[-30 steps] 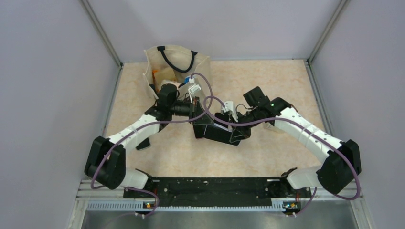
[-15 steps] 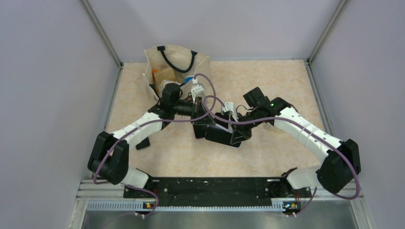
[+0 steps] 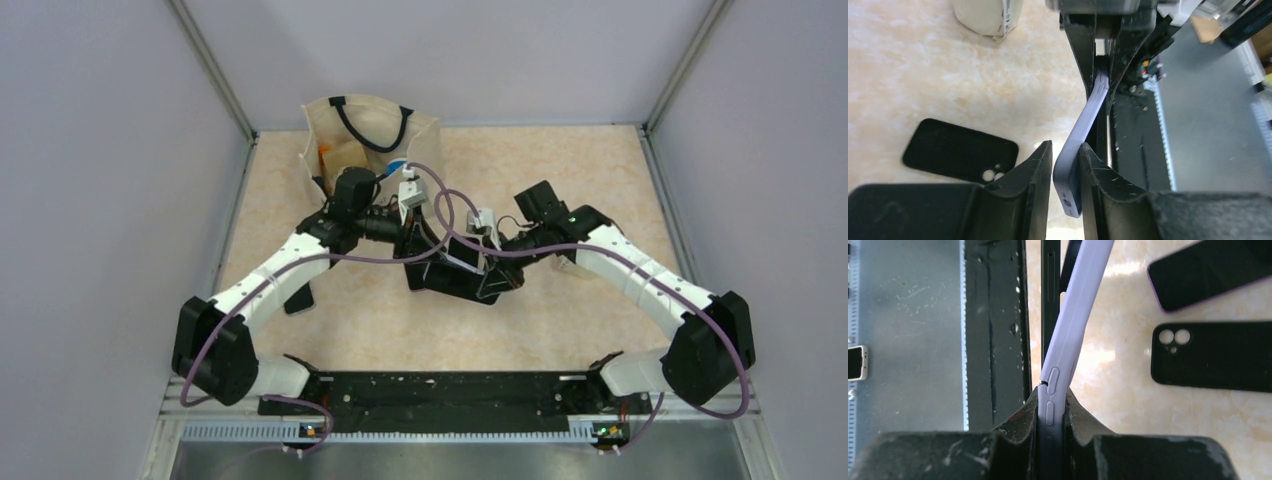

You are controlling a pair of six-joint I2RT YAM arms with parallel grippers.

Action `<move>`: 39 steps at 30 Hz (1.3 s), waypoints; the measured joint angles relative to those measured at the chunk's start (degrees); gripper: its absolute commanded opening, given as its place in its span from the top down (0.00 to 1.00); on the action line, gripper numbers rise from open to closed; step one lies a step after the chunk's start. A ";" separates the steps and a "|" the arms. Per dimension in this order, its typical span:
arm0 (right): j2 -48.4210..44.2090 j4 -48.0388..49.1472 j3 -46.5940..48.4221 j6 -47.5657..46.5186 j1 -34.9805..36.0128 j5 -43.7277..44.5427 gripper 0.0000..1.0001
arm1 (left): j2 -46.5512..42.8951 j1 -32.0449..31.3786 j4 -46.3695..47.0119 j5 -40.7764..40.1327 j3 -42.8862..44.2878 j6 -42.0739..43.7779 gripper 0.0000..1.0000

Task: Take the phone out of the phone case
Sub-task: Remove the phone case from the phone.

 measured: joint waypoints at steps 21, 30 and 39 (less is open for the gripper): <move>-1.27 11.89 0.02 -0.39 -2.84 -13.68 1.00 | -11.45 4.63 -39.65 -12.83 9.92 34.58 0.48; -1.73 12.83 0.02 -0.20 -4.59 -16.61 1.00 | -15.56 5.81 -50.49 -16.20 9.79 39.06 0.48; -1.51 14.12 0.04 0.81 -4.90 -17.97 1.00 | -20.55 5.86 -48.76 -2.16 8.28 31.30 0.51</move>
